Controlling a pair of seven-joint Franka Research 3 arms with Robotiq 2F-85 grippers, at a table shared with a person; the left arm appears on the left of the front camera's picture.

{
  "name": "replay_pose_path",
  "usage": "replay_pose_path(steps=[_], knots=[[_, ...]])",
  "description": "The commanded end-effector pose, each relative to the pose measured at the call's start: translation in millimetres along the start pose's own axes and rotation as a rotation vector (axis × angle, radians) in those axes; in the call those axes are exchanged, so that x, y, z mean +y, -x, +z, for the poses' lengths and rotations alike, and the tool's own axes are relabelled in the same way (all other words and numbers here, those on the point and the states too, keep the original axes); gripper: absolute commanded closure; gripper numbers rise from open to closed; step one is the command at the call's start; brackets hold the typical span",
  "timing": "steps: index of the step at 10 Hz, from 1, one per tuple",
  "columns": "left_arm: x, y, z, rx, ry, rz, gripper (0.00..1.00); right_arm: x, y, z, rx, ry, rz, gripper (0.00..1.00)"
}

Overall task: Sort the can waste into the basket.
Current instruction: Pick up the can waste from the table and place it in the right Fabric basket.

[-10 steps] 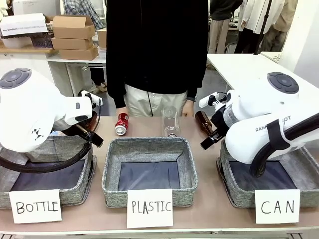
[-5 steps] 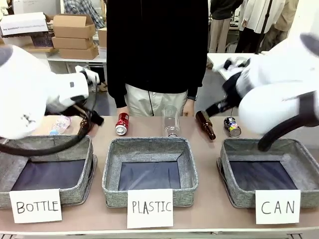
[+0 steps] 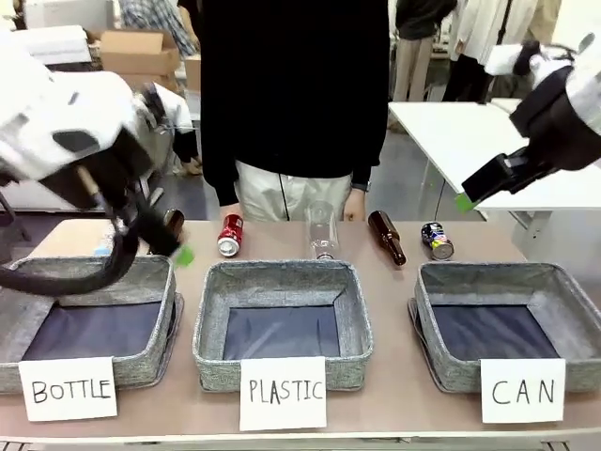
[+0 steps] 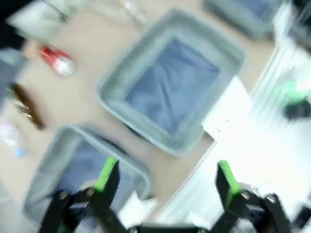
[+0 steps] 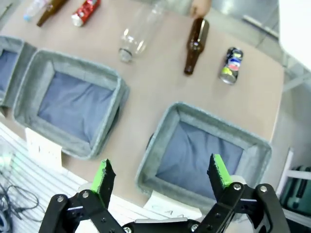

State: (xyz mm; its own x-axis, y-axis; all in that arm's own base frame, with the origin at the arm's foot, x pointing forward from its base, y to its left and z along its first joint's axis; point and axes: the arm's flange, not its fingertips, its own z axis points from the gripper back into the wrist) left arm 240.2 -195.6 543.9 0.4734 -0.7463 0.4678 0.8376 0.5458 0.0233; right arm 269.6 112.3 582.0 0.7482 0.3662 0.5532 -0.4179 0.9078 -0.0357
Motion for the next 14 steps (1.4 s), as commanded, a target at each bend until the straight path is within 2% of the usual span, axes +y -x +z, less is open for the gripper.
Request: replay_pose_path(steps=[1,2,3,4,5,6,7,8,9,11,12,13,14], knots=[[14,-12,5,-0.099,-0.075,0.061,0.00,-4,-14,-12,-0.055,0.013,0.004,0.00],[14,-12,5,-0.099,-0.075,0.061,0.00,0,0,0,0.000,0.000,0.000,0.00],[-1,1,1,0.006,-0.001,0.004,0.00,11,-18,-21,0.037,-0.252,-0.040,0.00],[20,0,9,-0.200,0.246,0.040,0.00,8,-30,-22,0.067,-0.505,-0.214,0.00],[44,10,30,-0.419,0.416,0.247,0.00,-9,-32,-20,0.121,-0.750,-0.451,0.00],[58,21,43,-0.566,0.559,0.449,0.00,-25,-29,-21,0.031,-0.967,-0.600,0.00],[79,54,55,-0.918,0.671,0.483,0.00,-44,-21,-35,-0.023,-1.116,-0.774,0.00],[92,87,57,-1.107,0.727,0.560,0.00,-56,-14,-45,-0.011,-1.202,-0.886,0.00],[99,116,52,-1.167,0.794,0.633,0.00,-66,-6,-48,-0.056,-1.241,-0.944,0.00],[108,157,31,-1.200,0.822,0.833,0.00,-88,21,-42,-0.197,-1.219,-1.038,0.00],[113,175,24,-1.167,0.798,0.900,0.00,-101,37,-38,-0.257,-1.082,-1.118,0.00],[116,177,18,-1.043,0.761,0.928,0.00,-88,5,-39,-0.057,-1.135,-0.779,0.00],[192,126,100,-1.035,0.762,0.729,0.00,-88,5,-39,-0.057,-1.135,-0.779,0.00]])
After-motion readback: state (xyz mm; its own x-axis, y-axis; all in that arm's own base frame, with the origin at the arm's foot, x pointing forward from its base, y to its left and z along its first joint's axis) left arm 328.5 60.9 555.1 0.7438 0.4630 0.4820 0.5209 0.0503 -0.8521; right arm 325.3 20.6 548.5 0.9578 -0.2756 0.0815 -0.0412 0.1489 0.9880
